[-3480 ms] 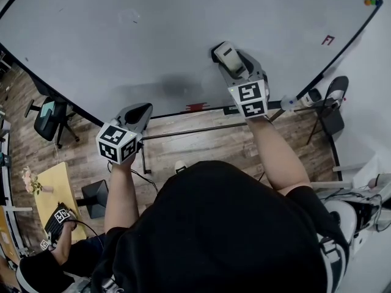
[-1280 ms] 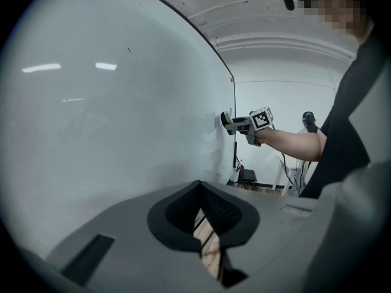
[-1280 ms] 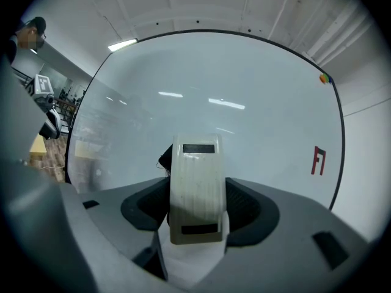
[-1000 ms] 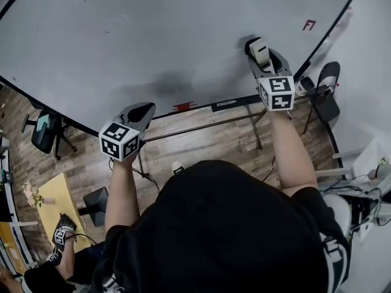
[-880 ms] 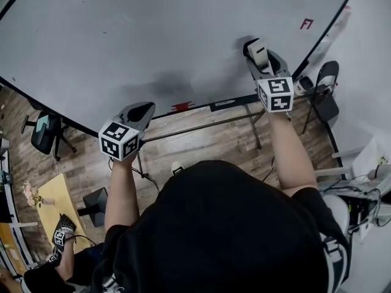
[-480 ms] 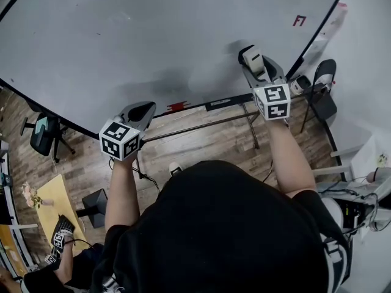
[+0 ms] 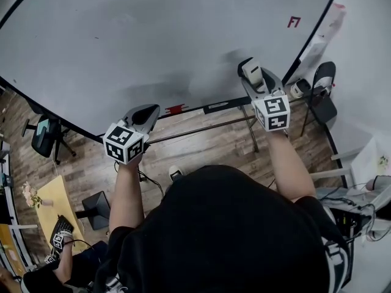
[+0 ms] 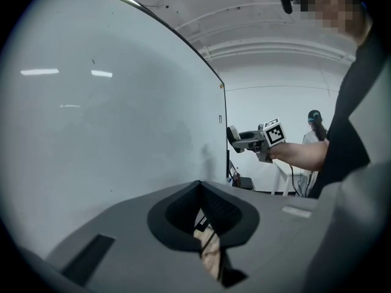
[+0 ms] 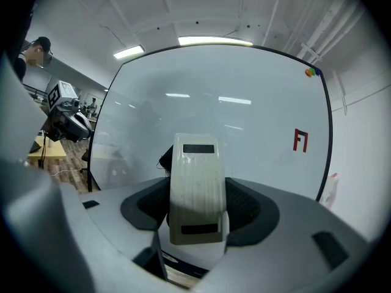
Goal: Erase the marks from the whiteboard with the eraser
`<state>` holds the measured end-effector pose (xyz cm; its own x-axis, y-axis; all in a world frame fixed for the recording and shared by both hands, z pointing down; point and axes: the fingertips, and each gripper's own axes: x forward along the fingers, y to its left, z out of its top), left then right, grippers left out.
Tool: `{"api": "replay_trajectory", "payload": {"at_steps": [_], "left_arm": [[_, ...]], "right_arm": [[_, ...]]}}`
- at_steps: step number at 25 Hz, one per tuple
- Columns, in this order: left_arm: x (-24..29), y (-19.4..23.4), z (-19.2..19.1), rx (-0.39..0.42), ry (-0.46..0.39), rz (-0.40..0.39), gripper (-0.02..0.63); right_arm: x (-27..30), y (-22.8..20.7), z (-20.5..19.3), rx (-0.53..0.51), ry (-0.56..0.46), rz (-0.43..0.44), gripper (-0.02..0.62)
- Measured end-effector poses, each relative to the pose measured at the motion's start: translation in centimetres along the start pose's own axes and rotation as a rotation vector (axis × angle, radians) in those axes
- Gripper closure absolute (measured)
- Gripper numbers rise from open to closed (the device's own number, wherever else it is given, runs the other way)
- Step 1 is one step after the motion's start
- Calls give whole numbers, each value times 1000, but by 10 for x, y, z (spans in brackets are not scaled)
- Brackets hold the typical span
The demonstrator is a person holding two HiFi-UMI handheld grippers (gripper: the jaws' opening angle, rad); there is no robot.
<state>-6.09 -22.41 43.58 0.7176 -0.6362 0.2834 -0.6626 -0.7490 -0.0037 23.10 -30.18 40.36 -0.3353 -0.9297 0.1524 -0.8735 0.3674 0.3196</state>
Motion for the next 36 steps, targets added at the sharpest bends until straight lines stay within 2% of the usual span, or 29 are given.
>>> {"api": "replay_trajectory", "payload": {"at_steps": [11, 18, 36], "left_arm": [[5, -13, -2, -33, -35, 7, 595], [4, -15, 3, -28, -42, 15, 595], [5, -27, -13, -22, 15, 9, 595]], "right_arm": [[-12, 12, -18, 0, 23, 57, 339], [-12, 18, -18, 21, 14, 89, 337], [-11, 26, -38, 90, 36, 133, 337]]}}
